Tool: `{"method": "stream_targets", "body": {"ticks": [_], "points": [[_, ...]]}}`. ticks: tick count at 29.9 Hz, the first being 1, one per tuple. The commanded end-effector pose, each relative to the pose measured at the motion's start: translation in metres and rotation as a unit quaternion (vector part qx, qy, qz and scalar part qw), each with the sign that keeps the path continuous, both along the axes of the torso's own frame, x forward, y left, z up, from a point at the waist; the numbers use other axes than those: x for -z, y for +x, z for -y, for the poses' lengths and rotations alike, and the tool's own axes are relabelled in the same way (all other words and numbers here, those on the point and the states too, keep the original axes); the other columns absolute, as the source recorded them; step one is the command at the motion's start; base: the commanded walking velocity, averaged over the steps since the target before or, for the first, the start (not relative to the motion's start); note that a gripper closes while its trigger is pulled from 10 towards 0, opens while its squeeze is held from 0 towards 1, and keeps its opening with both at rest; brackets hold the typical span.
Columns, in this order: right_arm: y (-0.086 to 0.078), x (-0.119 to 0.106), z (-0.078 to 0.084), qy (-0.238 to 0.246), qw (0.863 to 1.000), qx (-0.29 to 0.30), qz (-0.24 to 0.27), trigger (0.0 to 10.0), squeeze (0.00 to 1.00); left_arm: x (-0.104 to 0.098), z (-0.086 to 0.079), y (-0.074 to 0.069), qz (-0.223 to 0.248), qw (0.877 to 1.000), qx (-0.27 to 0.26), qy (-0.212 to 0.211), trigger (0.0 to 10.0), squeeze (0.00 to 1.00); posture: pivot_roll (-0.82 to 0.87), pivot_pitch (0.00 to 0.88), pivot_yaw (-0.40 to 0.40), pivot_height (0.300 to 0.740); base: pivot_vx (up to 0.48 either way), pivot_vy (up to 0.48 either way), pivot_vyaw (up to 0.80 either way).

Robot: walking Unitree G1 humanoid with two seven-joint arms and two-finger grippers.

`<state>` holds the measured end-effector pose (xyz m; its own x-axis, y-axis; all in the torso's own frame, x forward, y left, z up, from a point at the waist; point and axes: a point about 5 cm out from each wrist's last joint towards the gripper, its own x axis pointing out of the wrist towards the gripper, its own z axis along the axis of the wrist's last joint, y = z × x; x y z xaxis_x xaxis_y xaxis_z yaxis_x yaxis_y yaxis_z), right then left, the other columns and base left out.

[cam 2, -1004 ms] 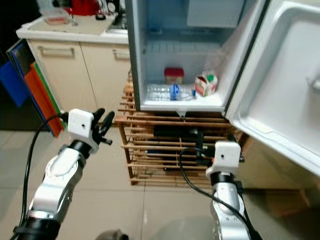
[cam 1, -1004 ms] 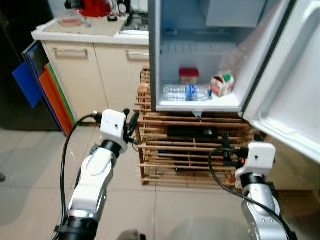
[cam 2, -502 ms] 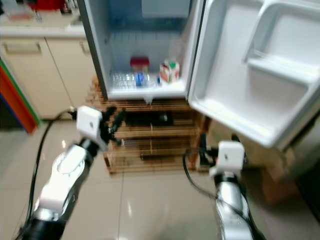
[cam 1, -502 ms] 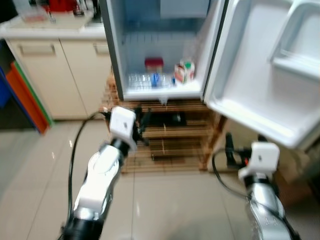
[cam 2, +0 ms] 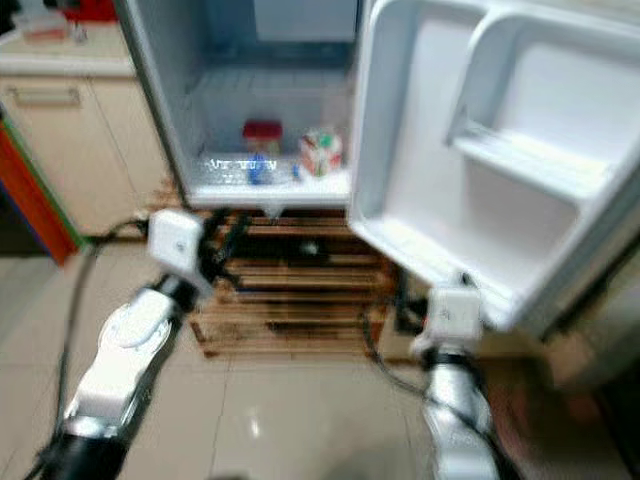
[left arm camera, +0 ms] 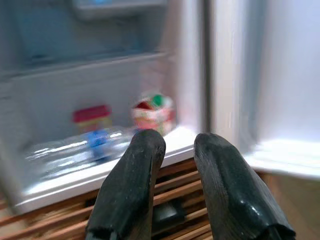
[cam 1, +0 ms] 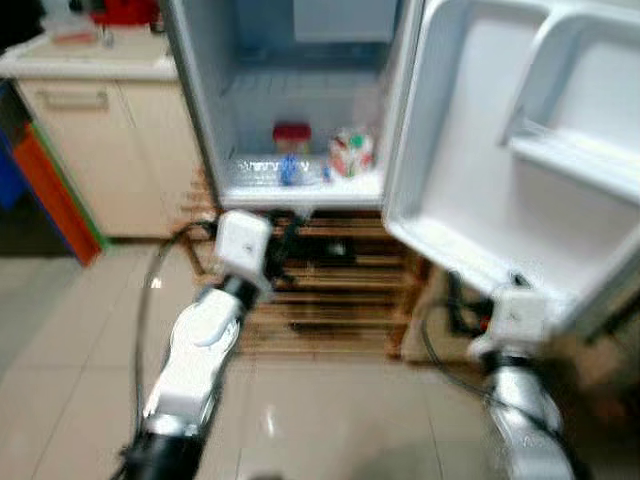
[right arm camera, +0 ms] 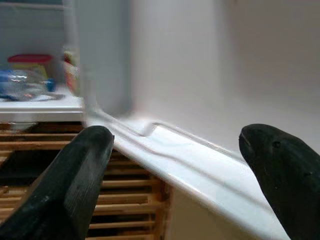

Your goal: Restocking fridge

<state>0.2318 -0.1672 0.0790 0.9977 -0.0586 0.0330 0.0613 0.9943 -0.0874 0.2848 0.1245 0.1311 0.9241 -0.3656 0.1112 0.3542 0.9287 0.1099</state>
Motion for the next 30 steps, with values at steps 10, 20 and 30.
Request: {"method": "stream_targets", "body": {"ticks": [10,20,30], "points": [[-0.064,0.032,0.020,-0.030,0.998,-0.006,-0.063,10.0,0.00,-0.007,0.006,0.001,0.015,0.999,0.026,-0.013,10.0,0.00,0.05,0.000,0.016,0.730,0.000,0.000,0.00],[-0.095,0.063,0.040,-0.079,0.988,-0.005,-0.134,10.0,0.00,-0.005,0.007,0.002,0.008,0.999,0.029,-0.015,10.0,0.00,0.05,0.000,0.014,0.730,0.000,0.000,0.00],[-0.095,0.104,0.117,-0.149,0.944,0.152,-0.254,10.0,0.00,0.050,-0.023,-0.003,-0.095,0.994,-0.015,0.057,10.0,0.00,0.07,0.016,0.025,0.730,0.000,0.000,0.00]]}}
